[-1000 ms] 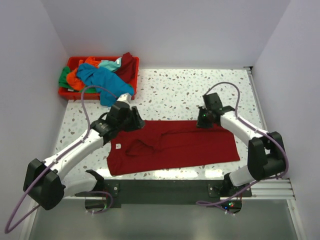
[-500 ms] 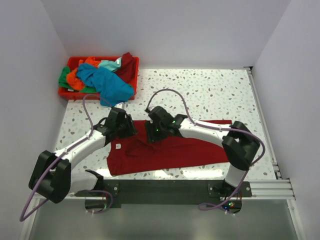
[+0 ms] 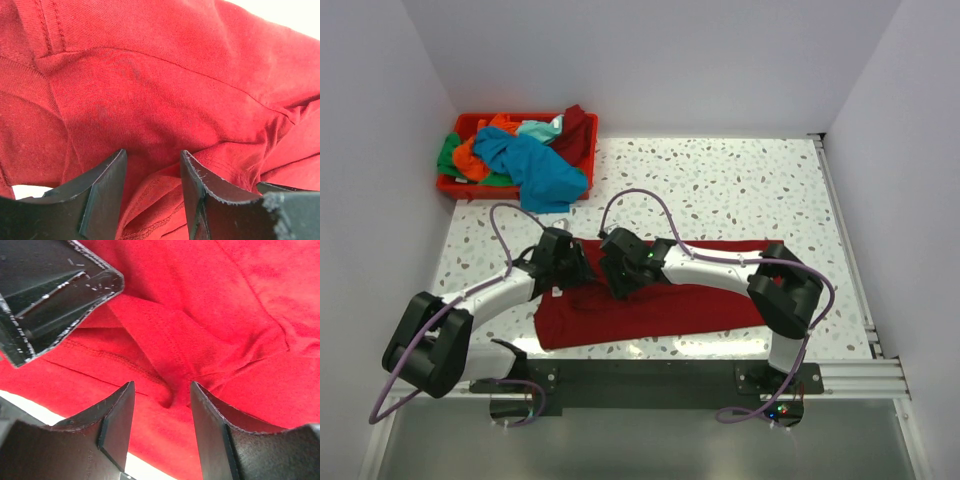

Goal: Fold and stack the t-shirts
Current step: Fold the tshirt

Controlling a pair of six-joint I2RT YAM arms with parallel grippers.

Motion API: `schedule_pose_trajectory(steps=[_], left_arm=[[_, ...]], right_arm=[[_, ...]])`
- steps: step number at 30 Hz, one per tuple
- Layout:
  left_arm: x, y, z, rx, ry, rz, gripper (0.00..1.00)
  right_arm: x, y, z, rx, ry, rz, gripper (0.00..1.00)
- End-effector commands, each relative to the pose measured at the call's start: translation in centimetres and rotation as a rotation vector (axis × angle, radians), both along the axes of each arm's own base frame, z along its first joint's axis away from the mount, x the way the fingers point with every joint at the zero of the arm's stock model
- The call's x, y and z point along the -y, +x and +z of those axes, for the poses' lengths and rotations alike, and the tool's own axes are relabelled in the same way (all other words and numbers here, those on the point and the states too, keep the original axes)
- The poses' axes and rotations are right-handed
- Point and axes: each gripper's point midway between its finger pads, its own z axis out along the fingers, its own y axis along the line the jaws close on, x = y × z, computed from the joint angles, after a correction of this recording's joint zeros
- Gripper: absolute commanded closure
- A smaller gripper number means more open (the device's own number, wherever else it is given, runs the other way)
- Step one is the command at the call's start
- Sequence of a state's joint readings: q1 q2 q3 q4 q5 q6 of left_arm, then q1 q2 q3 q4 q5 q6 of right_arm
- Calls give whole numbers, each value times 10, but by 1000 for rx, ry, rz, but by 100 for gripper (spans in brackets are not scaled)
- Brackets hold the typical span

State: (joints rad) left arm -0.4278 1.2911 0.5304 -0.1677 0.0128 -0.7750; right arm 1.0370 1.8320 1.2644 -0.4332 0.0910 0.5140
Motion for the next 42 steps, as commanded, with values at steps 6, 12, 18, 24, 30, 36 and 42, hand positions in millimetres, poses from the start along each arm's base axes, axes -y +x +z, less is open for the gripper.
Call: schedule_pose_trajectory(steps=[6,12,18,24,30,36,42], left_arm=[[-2,-2,-6,-1,-7,14,48],[-3,-2,-2,8,-9,17,48],[-5,-6,-3,1,-1,21,48],[-6,-8,-1,3,-6,26,48],[-7,-9,-3,2,-6,27,48],[-8,-12,-8,-11,-1,28,48],[-8,-13,-11,-18,2,28,48]], right_arm=[[7,10,-7,64,-72,-6,50],[13,6,-16,47,-96,-3,59],[15,5,-17,50,-99,-3,83],[33,-1,-19,53,-122,-20,99],[48,-6,-9,66,-113,-52,98],[62,-12,-9,61,-127,-79,97],[70,-18,-15,38,-151,-87,90]])
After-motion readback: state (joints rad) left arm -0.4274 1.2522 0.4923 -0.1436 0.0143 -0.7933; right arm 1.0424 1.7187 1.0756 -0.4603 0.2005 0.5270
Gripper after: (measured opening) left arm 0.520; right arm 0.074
